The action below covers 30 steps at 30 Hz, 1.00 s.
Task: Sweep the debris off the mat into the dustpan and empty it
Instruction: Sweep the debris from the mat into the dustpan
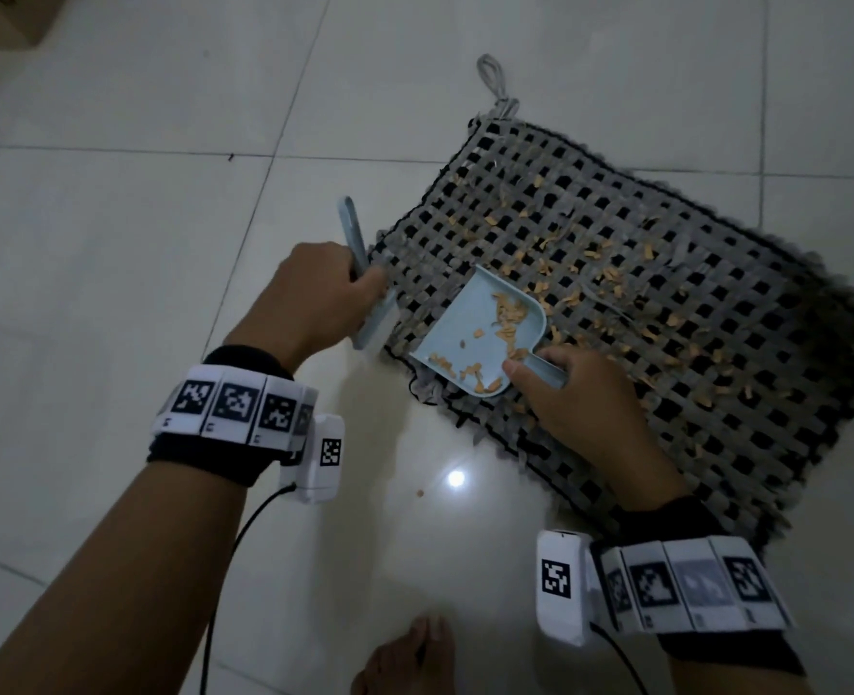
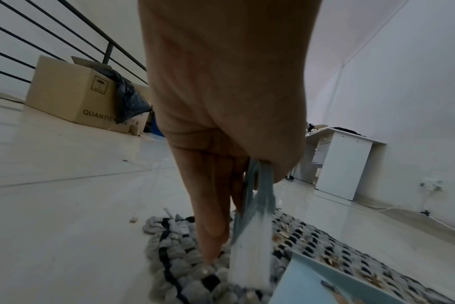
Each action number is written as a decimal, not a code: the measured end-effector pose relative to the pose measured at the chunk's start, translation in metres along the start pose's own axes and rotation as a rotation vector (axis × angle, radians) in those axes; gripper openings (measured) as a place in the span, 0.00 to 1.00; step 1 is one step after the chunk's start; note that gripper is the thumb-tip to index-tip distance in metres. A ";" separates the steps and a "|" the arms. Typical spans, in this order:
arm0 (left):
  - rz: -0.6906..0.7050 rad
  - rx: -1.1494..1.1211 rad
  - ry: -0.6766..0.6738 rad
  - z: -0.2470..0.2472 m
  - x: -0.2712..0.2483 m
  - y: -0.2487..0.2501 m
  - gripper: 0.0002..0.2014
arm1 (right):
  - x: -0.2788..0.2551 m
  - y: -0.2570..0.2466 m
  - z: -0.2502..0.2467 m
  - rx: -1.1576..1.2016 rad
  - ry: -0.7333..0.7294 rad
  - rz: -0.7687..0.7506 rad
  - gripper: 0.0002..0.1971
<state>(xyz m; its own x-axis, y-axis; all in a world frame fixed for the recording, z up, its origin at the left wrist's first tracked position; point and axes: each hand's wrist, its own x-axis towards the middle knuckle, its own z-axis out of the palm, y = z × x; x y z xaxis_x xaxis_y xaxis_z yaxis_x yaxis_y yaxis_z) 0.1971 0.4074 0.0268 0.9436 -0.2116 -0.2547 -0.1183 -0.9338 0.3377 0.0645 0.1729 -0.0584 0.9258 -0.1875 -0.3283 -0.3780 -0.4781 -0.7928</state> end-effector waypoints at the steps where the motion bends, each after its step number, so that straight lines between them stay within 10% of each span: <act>1: 0.001 -0.001 -0.040 0.003 -0.001 0.002 0.25 | 0.000 0.000 0.000 -0.004 0.002 -0.004 0.15; 30: 0.023 0.030 -0.029 0.016 -0.002 0.023 0.22 | -0.001 0.000 0.000 -0.002 -0.002 0.000 0.15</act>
<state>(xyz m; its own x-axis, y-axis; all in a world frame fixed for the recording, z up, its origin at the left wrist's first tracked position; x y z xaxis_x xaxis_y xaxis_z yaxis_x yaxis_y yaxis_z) 0.1878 0.3820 0.0203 0.9313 -0.2408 -0.2732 -0.1495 -0.9368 0.3162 0.0632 0.1728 -0.0578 0.9258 -0.1861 -0.3289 -0.3778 -0.4796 -0.7920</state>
